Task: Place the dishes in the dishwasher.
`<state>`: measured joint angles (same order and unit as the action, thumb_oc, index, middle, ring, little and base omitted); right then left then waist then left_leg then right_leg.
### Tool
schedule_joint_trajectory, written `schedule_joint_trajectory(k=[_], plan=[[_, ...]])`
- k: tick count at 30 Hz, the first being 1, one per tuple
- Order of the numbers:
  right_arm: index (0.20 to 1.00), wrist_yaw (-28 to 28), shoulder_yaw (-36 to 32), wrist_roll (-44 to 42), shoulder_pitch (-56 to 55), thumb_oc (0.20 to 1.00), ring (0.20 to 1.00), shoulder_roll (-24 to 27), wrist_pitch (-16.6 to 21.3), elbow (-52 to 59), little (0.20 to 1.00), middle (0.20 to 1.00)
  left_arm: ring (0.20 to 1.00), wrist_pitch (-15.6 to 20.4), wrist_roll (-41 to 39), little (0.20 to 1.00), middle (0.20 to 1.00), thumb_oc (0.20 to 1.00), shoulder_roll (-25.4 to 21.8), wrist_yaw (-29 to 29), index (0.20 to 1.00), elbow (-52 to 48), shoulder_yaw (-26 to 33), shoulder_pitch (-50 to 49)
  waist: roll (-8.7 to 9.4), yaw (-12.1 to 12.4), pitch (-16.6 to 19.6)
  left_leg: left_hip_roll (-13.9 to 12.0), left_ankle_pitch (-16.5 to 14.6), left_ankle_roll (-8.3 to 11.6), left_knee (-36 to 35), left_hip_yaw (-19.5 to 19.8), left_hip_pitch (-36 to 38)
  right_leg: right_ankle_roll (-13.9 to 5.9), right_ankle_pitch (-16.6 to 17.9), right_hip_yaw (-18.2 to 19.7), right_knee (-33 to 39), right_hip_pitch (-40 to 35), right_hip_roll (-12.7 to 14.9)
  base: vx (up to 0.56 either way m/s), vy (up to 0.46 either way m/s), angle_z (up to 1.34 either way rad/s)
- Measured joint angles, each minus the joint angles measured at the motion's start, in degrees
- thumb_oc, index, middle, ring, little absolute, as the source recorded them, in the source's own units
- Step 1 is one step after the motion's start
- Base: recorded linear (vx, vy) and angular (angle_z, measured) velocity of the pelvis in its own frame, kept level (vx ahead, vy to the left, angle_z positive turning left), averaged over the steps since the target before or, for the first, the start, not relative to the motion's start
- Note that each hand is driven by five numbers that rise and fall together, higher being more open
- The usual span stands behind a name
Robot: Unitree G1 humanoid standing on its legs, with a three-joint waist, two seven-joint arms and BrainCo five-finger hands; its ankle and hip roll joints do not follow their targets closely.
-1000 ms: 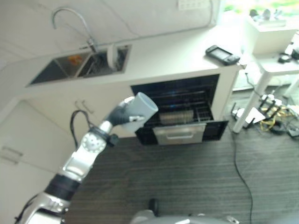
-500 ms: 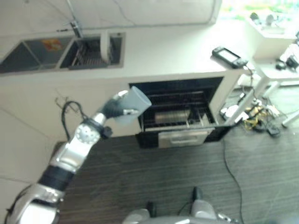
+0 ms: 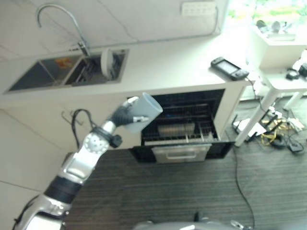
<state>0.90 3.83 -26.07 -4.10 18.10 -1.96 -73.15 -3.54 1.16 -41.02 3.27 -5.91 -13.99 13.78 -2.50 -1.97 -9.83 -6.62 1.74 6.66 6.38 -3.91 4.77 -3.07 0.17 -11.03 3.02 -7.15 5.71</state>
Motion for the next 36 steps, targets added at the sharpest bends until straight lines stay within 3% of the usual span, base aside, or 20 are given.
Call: schedule_joint_trajectory(k=[1,4,6,9,11,15,16,17,18,19,22,24,25,26,27,28,30,33,35,36], plan=[[1.000,-0.1,0.0,0.2,-0.1,1.000,1.000,0.4,0.0,-0.8,1.000,1.000,0.200,0.0,0.0,0.200,0.200,0.200,0.5,0.3,0.200,0.3,-0.2,-0.1,0.95,0.2,-0.2,0.4,-1.1,0.39,1.5,0.2,-1.6,-0.20,0.3,-0.3,0.6,-0.5,1.0,0.16,0.303,0.29],[1.000,-0.8,-0.5,0.1,-1.4,1.000,1.000,2.3,-0.1,-2.9,1.000,1.000,0.200,0.9,0.0,0.200,0.200,0.200,1.3,1.3,0.200,0.6,-2.4,0.6,-0.95,-0.8,1.1,-2.9,-1.1,-0.10,-8.2,-6.4,-1.8,-1.28,0.8,-3.5,1.9,-1.8,1.6,0.18,0.335,0.33],[1.000,-0.9,-0.5,0.0,-1.7,1.000,1.000,2.4,-0.1,-2.9,1.000,1.000,0.200,0.9,0.0,0.200,0.200,0.200,1.2,1.3,0.200,2.3,-4.4,0.6,-0.77,-0.9,2.0,-0.5,0.0,-0.87,-7.4,-4.1,-1.4,-3.25,0.4,-1.9,0.9,-1.1,4.2,0.21,0.342,-0.32],[1.000,-1.1,-2.0,0.1,-3.2,1.000,1.000,-2.3,0.0,-1.7,1.000,1.000,0.200,0.7,0.0,0.200,0.200,0.200,-1.1,2.0,0.200,5.6,-2.7,0.0,2.19,-1.1,3.8,5.3,1.4,-2.15,-11.9,-6.8,1.8,-6.45,2.2,-0.8,0.8,-0.4,10.4,0.10,0.125,-0.42],[1.000,-1.3,-1.7,0.1,-4.1,1.000,1.000,-5.5,-0.1,-1.7,1.000,1.000,0.200,0.6,0.0,0.200,0.200,0.200,-2.5,2.1,0.200,5.5,-1.1,0.0,3.58,-0.6,4.4,6.5,1.2,-3.48,-11.7,-7.8,2.1,-6.43,4.6,-0.8,1.0,-0.4,10.9,0.05,0.104,-0.22],[1.000,-2.4,-1.5,0.1,-2.7,1.000,1.000,-4.7,0.1,-0.5,1.000,1.000,0.200,0.6,0.0,0.200,0.200,0.200,-3.2,2.7,0.200,5.5,-1.6,0.2,3.39,-0.5,4.3,6.4,0.3,-4.90,-11.5,-8.3,2.4,-6.82,5.8,-0.4,-2.1,1.3,10.4,0.04,0.083,-0.11],[1.000,-2.8,-1.6,0.0,-1.5,1.000,1.000,-3.8,0.4,-0.3,1.000,1.000,0.200,0.8,0.0,0.200,0.200,0.200,-2.5,3.0,0.200,5.9,-2.6,1.1,2.42,-0.9,3.6,6.1,-0.4,-6.13,-10.9,-8.1,2.3,-7.18,5.4,0.9,-7.9,4.2,10.2,0.08,-0.023,-0.04],[1.000,-3.0,-1.5,0.0,-0.2,1.000,1.000,-1.3,1.4,0.4,1.000,1.000,0.200,0.9,0.0,0.200,0.200,0.200,-1.5,3.2,0.200,6.8,-5.0,3.0,0.59,-0.9,1.4,6.3,-2.8,-9.10,-7.2,-5.2,1.0,-7.54,5.2,4.3,-22.4,11.4,10.5,0.15,-0.197,-0.12],[1.000,-3.1,-1.6,0.0,-0.1,1.000,1.000,-0.7,1.4,0.6,1.000,1.000,0.200,1.4,0.0,0.200,0.200,0.200,-2.0,3.3,0.200,6.5,-5.7,3.0,0.34,-0.8,1.1,6.5,-4.2,-8.43,-6.9,-4.8,2.1,-8.17,3.8,7.5,-30.5,15.7,11.0,0.22,-0.347,-0.03],[1.000,-2.9,-1.6,0.1,-0.3,1.000,1.000,-0.7,1.3,0.6,1.000,1.000,0.200,1.4,0.0,0.200,0.200,0.200,-2.1,3.3,0.200,6.8,-5.8,2.9,1.38,-0.9,1.3,6.8,-5.0,-7.61,-6.8,-4.8,2.7,-8.17,1.6,8.5,-30.9,16.6,11.3,0.22,-0.396,-0.13],[1.000,-1.3,-2.1,0.2,-0.7,1.000,1.000,-1.4,1.3,-2.0,1.000,1.000,0.200,0.8,0.0,0.200,0.200,0.200,-3.7,3.2,0.200,6.2,-2.9,2.6,5.18,0.4,1.7,7.4,-5.3,-5.81,-6.1,-5.4,2.2,-8.59,1.7,5.6,-7.8,15.7,10.6,0.16,-0.361,-0.05],[1.000,-0.9,-1.5,0.4,-1.2,1.000,1.000,-2.2,0.2,-2.7,1.000,1.000,0.200,0.6,0.0,0.200,0.200,0.200,-3.9,3.1,0.200,6.3,-0.9,0.1,5.74,-0.3,1.4,6.2,-5.6,-4.75,-5.5,-3.9,2.7,-7.13,3.8,5.2,-7.4,14.2,8.2,0.23,-0.430,0.39],[1.000,-0.1,0.3,1.8,-2.8,1.000,1.000,-3.4,-0.1,-1.3,1.000,1.000,0.200,0.4,0.0,0.200,0.200,0.200,-3.8,3.0,0.200,5.2,1.2,-4.5,5.11,-0.1,1.5,3.5,-6.6,-3.12,-4.5,-3.0,4.6,-6.11,3.8,3.1,-6.7,8.6,3.3,0.21,-0.228,0.70],[1.000,0.0,0.4,3.0,-3.3,1.000,1.000,-3.8,0.0,-0.9,1.000,1.000,0.200,-0.7,0.0,0.200,0.200,0.200,-1.9,2.5,0.200,4.1,0.7,-5.4,5.01,0.9,1.1,1.6,-7.3,-2.31,5.3,-3.0,-0.3,-1.05,3.7,2.1,-2.1,5.0,1.7,0.19,-0.080,0.56],[1.000,-0.1,0.8,2.9,-2.7,1.000,1.000,-3.1,0.4,-1.3,1.000,1.000,0.200,-0.5,0.0,0.200,0.200,0.200,-1.7,2.5,0.200,3.6,-0.1,-5.2,5.61,1.5,1.1,1.0,-8.8,-1.90,8.9,-3.1,-3.2,-0.64,5.3,1.7,0.9,3.2,2.0,0.10,0.138,0.64],[1.000,-0.1,0.8,2.4,-2.2,1.000,1.000,-1.7,0.7,-1.5,1.000,1.000,0.200,-0.4,0.0,0.200,0.200,0.200,-1.3,2.5,0.200,3.8,-1.4,-3.9,4.87,1.5,0.8,-0.2,-8.1,-0.70,3.2,-3.1,-3.8,-0.28,5.1,0.3,2.1,2.5,1.7,0.07,0.137,0.53],[1.000,-0.4,0.0,2.3,0.2,1.000,1.000,2.8,1.2,-1.8,1.000,1.000,0.200,-0.3,0.0,0.200,0.200,0.200,1.1,2.6,0.200,3.3,-3.8,-0.7,0.32,1.2,-0.1,-3.6,-2.3,1.52,-10.6,-2.9,-3.6,-0.01,4.5,-1.1,2.1,1.9,0.3,0.08,0.209,0.29],[1.000,-0.7,-0.2,1.7,1.9,1.000,1.000,4.7,1.9,-1.5,1.000,1.000,0.200,0.2,0.0,0.200,0.200,0.200,1.5,2.5,0.200,2.9,-4.1,0.5,-1.27,-0.5,0.3,-3.6,0.7,1.21,-11.8,-3.3,-1.0,-1.77,2.6,0.6,2.5,0.4,0.6,0.08,0.160,-0.41],[1.000,-0.7,-0.2,1.4,0.4,1.000,1.000,4.7,2.5,-1.0,1.000,1.000,0.200,0.7,0.0,0.200,0.200,0.200,1.4,2.4,0.200,1.9,-3.7,0.9,-4.31,-1.9,1.7,-3.4,0.8,0.82,-11.8,-3.3,-0.4,-3.21,2.3,0.8,2.4,0.6,-0.5,0.03,0.026,-0.14],[1.000,-0.8,0.3,1.5,-0.5,1.000,1.000,3.1,2.4,-0.5,1.000,1.000,0.200,0.9,0.0,0.200,0.200,0.200,1.2,2.4,0.200,1.9,-3.3,0.8,-3.69,-1.9,1.5,-2.1,2.4,-0.45,-11.6,-3.4,0.1,-3.58,2.7,1.4,2.4,0.5,0.7,-0.01,0.001,-0.18]])
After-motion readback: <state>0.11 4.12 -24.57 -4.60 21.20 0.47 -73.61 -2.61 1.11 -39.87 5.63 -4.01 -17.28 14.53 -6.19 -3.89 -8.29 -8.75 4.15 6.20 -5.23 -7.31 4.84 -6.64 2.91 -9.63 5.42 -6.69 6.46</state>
